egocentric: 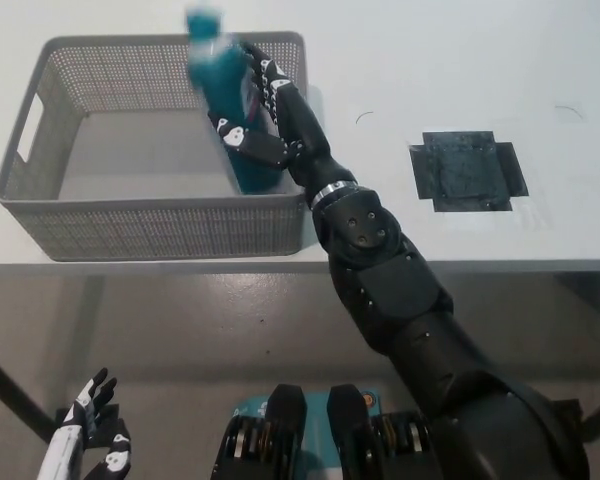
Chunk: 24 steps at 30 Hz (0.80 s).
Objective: Use the right hand to pick up an air purifying spray and put it inside a container
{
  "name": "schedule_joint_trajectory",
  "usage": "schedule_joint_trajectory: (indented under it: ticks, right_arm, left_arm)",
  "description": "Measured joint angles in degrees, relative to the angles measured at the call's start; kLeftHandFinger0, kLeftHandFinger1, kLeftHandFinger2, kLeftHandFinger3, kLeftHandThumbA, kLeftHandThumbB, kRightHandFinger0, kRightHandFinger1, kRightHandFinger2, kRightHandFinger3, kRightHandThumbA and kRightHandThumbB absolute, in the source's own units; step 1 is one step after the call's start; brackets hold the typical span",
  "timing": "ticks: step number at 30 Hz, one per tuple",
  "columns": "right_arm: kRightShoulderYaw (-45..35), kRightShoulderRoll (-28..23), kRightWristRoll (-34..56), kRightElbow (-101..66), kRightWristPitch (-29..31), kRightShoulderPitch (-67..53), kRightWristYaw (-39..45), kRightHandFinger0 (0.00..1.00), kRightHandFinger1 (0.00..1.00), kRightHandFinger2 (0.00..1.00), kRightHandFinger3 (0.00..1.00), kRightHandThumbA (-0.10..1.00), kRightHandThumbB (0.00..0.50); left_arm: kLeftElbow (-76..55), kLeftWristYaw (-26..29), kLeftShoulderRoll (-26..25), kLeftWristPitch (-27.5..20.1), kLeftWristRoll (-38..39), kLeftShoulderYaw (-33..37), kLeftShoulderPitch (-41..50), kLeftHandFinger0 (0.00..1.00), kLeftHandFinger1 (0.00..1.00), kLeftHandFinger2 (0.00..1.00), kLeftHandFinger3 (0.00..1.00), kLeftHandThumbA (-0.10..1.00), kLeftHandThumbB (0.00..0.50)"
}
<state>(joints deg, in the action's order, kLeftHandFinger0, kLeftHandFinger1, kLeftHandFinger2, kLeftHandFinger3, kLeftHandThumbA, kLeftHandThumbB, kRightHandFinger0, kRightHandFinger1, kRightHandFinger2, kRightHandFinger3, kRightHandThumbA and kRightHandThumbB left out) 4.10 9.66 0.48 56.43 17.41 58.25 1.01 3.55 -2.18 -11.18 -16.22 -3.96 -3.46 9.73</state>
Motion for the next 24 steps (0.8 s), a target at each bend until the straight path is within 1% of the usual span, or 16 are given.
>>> schedule_joint_trajectory:
  ticks: [2,3,5,6,7,8,9,10,13,15,17,18,20,22,23,24]
  right_arm:
    - [0.2,-0.3,0.0,-2.4,-0.3,-0.9,1.2,1.0,1.0,1.0,1.0,0.48,0.5]
    - [0.3,-0.5,0.0,-4.3,-0.6,-1.5,1.7,1.0,1.0,1.0,1.0,0.47,0.5]
    - [0.3,-1.0,0.1,-7.9,-1.7,-2.3,2.7,1.0,1.0,1.0,1.0,0.47,0.5]
    - [0.3,-1.3,0.2,-10.2,-2.4,-2.7,3.0,1.0,1.0,1.0,1.0,0.47,0.5]
    - [0.3,-1.6,0.2,-11.6,-2.8,-2.9,3.1,1.0,1.0,1.0,1.0,0.5,0.5]
    - [0.4,-2.0,0.1,-14.3,-3.5,-3.2,3.3,1.0,1.0,1.0,1.0,0.52,0.5]
    - [0.5,-2.5,0.0,-16.2,-4.0,-3.3,3.5,1.0,1.0,1.0,1.0,0.58,0.5]
    - [0.5,-2.8,0.0,-18.4,-4.5,-3.4,3.7,1.0,1.0,1.0,1.0,0.6,0.5]
    - [0.5,-4.0,0.0,-24.3,-6.3,-3.8,4.1,1.0,1.0,1.0,1.0,0.56,0.5]
    - [0.4,-4.8,0.1,-29.2,-7.8,-4.4,4.4,1.0,1.0,1.0,1.0,0.55,0.5]
    - [0.3,-5.8,0.2,-33.6,-8.9,-5.3,4.6,1.0,1.0,1.0,1.0,0.55,0.5]
    - [0.3,-6.1,0.2,-34.8,-9.4,-5.7,4.6,1.0,1.0,1.0,1.0,0.56,0.5]
    - [0.2,-7.5,0.2,-39.7,-10.3,-7.5,4.8,1.0,1.0,1.0,1.0,0.65,0.5]
    - [0.2,-8.6,0.2,-43.4,-10.9,-9.3,5.0,1.0,1.0,1.0,1.0,1.0,0.447]
    - [0.2,-9.6,0.1,-46.5,-11.1,-11.3,5.1,1.0,1.0,1.0,1.0,1.0,0.452]
    - [0.1,-10.4,0.0,-48.6,-11.3,-13.0,5.3,1.0,1.0,1.0,1.0,1.0,0.409]
  left_arm:
    - [0.0,0.0,0.0,0.0,0.3,0.0,0.0,1.0,1.0,1.0,1.0,0.27,0.5]
    - [0.0,0.0,0.0,0.0,0.5,0.0,0.1,1.0,1.0,1.0,1.0,0.28,0.496]
    - [0.0,0.0,0.0,0.1,0.4,0.0,0.1,1.0,1.0,1.0,1.0,0.25,0.5]
    - [0.0,0.0,0.0,0.1,0.4,0.0,0.1,0.98,1.0,1.0,1.0,0.24,0.5]
    - [0.0,0.0,0.1,0.1,0.4,0.0,0.1,0.97,1.0,1.0,1.0,0.28,0.5]
    - [0.1,0.0,0.1,0.1,0.5,0.0,0.1,0.97,1.0,1.0,1.0,0.29,0.5]
    - [0.2,0.0,0.0,0.1,0.5,0.0,0.1,0.98,1.0,1.0,1.0,0.28,0.492]
    - [0.2,0.0,0.0,0.1,0.4,0.0,0.1,0.99,1.0,1.0,1.0,0.3,0.499]
    - [0.4,0.0,0.1,0.1,0.4,0.0,0.2,1.0,1.0,1.0,1.0,0.26,0.499]
    - [0.5,0.0,0.1,0.1,0.4,0.0,0.2,1.0,1.0,1.0,1.0,0.26,0.5]
    - [0.6,0.0,0.1,0.1,0.4,0.0,0.2,1.0,1.0,1.0,1.0,0.26,0.491]
    - [0.6,0.0,0.1,0.1,0.4,0.0,0.2,1.0,1.0,1.0,1.0,0.27,0.496]
    - [0.6,0.0,0.1,0.1,0.3,0.0,0.2,1.0,1.0,1.0,1.0,0.29,0.49]
    - [0.6,0.0,0.1,0.1,0.3,0.0,0.3,1.0,1.0,1.0,1.0,0.32,0.48]
    - [0.6,0.0,0.1,0.1,0.3,0.0,0.3,1.0,1.0,1.0,1.0,0.32,0.48]
    - [0.6,0.0,0.1,0.1,0.3,0.0,0.3,1.0,1.0,1.0,1.0,0.33,0.473]
